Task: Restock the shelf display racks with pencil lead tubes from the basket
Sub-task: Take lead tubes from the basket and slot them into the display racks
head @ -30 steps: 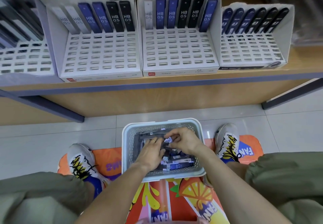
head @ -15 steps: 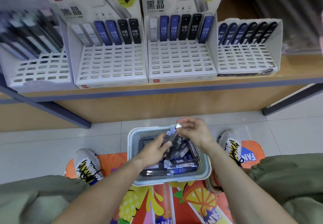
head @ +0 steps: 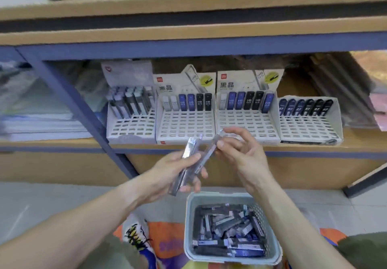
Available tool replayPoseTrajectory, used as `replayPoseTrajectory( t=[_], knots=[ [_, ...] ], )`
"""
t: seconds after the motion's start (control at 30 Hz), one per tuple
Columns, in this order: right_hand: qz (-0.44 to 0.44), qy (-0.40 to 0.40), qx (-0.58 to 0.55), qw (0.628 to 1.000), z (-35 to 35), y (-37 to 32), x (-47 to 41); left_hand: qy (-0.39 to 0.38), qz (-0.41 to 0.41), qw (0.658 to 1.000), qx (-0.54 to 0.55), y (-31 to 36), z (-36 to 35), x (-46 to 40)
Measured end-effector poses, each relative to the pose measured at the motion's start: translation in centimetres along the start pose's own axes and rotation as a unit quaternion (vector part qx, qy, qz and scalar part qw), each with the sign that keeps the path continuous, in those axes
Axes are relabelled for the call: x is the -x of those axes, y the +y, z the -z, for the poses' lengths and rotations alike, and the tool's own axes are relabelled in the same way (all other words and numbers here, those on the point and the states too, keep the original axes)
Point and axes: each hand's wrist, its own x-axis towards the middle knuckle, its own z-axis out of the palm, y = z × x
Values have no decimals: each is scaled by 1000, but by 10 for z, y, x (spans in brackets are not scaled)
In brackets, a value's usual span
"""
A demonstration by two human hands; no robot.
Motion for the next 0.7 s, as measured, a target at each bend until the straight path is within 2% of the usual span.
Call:
replayPoseTrajectory(
  t=[0.13, 0.27, 0.37, 0.57, 0.7],
  knots=[
    [85, 8, 50, 995, -57, -28, -14, 88, -41, 995, 25, 45, 16, 27],
    [151, -15, 113, 982, -103, -39, -34, 119, -69, 989, 59, 69, 41, 43],
    [167, -27, 156, 973, -127, -30, -47, 137, -68, 983, 98, 64, 60, 51],
    [185, 22, 183, 965, -162, -1, -79, 295, -54, 946, 120, 52, 99, 35],
    [231, 35, 232, 944, -181, 15, -104, 337, -54, 934, 101, 45, 117, 34]
  ],
)
